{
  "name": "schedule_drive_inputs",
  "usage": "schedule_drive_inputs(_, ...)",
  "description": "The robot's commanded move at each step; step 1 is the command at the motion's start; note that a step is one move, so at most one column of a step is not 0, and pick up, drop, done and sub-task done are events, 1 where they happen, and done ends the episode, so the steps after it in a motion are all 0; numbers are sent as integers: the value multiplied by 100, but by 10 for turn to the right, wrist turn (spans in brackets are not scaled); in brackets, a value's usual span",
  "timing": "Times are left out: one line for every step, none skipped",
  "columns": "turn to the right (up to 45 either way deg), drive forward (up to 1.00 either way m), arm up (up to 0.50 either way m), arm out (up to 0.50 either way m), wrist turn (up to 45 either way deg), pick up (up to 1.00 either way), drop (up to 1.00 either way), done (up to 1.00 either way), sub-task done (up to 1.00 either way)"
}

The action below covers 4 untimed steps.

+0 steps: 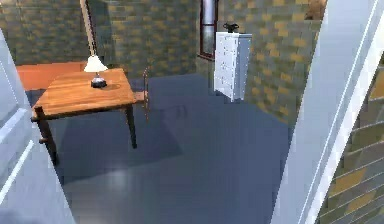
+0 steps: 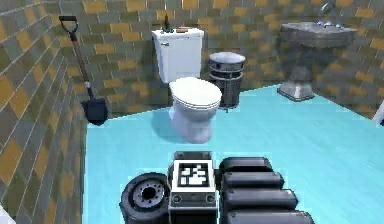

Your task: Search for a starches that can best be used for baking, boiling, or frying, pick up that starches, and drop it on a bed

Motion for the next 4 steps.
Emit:
schedule_drive_inputs(-150, 0, 0, 0, 0, 0, 0, 0, 0)
schedule_drive_inputs(0, 100, 0, 0, 0, 0, 0, 0, 0)
schedule_drive_inputs(-60, 0, 0, 0, 0, 0, 0, 0, 0)
schedule_drive_inputs(0, 25, 0, 0, 0, 0, 0, 0, 0)
